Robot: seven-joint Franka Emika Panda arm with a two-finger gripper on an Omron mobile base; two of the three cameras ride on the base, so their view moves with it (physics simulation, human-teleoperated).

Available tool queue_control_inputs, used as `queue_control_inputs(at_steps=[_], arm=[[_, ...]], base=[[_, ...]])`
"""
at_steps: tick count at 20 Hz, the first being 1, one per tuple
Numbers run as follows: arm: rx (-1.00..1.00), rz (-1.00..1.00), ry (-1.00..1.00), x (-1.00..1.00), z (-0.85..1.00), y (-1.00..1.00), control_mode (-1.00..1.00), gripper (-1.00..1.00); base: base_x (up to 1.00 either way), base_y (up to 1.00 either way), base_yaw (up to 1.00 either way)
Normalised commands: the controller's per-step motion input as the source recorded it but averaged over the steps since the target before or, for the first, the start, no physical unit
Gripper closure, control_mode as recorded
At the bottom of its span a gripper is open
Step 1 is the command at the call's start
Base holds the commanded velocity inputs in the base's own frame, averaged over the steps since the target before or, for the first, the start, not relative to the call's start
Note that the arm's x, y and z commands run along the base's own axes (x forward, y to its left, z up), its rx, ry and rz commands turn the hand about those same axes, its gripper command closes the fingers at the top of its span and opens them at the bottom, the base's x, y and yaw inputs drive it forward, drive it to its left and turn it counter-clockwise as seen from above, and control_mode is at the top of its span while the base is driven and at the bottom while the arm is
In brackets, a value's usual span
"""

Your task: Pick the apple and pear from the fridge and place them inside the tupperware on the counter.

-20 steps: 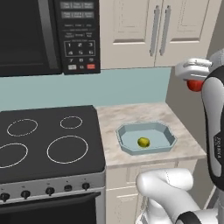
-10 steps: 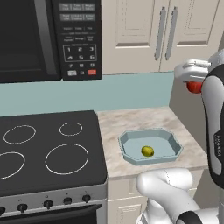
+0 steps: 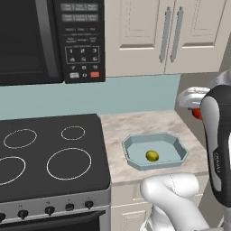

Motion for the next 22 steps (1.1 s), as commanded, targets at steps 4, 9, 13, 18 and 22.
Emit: queue_control_inputs(at_steps=[4, 9, 13, 18, 22], arm=[[-0.09, 0.00, 0.32, 0.05, -0.60, -0.05, -1.00, 1.00], [0.00, 0.00, 0.43, 0.06, -0.58, -0.11, -1.00, 1.00], [0.00, 0.00, 0.36, 0.03, -0.58, -0.13, -1.00, 1.00], [-0.01, 0.00, 0.06, 0.01, -0.63, -0.14, -1.00, 1.00], [-0.03, 0.00, 0.00, 0.01, -0.62, -0.16, -1.00, 1.00]], base=[[0.00, 0.00, 0.00], [0.00, 0.00, 0.00], [0.00, 0.00, 0.00], [0.00, 0.00, 0.00], [0.00, 0.00, 0.00]])
